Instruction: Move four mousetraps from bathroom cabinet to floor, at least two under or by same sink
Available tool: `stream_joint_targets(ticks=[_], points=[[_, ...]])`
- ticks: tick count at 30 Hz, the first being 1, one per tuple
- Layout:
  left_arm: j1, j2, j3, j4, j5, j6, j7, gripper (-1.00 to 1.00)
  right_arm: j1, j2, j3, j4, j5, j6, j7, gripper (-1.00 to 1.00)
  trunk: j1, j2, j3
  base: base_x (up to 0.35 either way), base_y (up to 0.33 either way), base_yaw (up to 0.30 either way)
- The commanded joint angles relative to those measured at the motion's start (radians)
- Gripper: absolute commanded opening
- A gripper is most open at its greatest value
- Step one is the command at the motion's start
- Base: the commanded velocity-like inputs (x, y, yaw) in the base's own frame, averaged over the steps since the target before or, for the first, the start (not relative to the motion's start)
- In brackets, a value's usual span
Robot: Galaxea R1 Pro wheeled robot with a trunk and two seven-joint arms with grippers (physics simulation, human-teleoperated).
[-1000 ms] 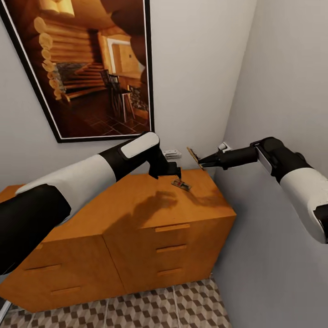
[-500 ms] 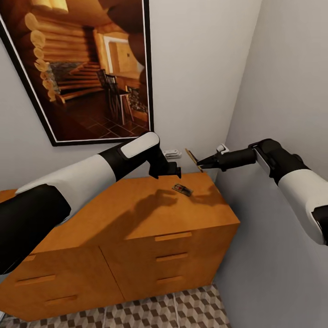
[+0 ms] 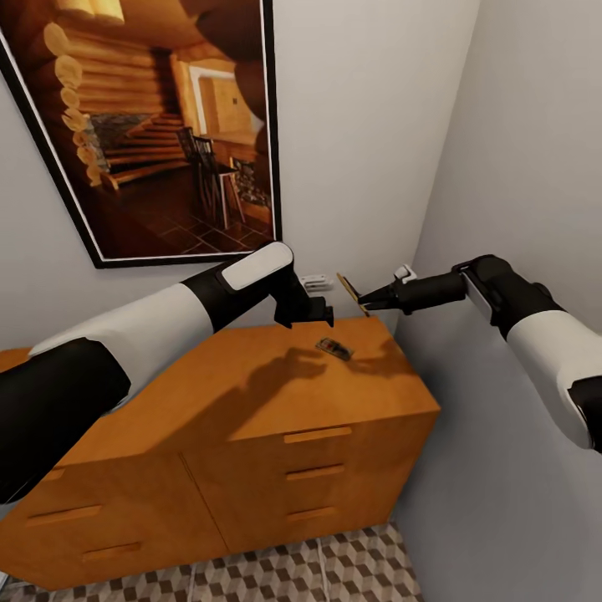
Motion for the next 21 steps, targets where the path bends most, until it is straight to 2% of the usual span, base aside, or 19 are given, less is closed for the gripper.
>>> stream_joint_targets(ticks=[1,7,21], points=[[-0.001,0.000,-0.003,0.000,0.011,-0.002,0.009,1.00,-0.001,0.000,0.008,0.000,-0.011,0.013,-0.001,-1.00,0.000,-0.001,-0.001,0.078,-0.082,0.000],[-0.001,0.002,-0.005,0.001,0.011,0.000,0.010,1.00,-0.001,0.011,0.007,-0.001,-0.011,0.013,0.003,-1.00,0.000,-0.001,-0.001,0.119,-0.112,0.000],[0.001,0.000,-0.007,0.000,0.015,-0.002,0.009,1.00,-0.001,0.014,0.008,-0.001,-0.011,0.013,0.004,-1.00,0.000,-0.001,-0.001,0.009,-0.009,0.000]])
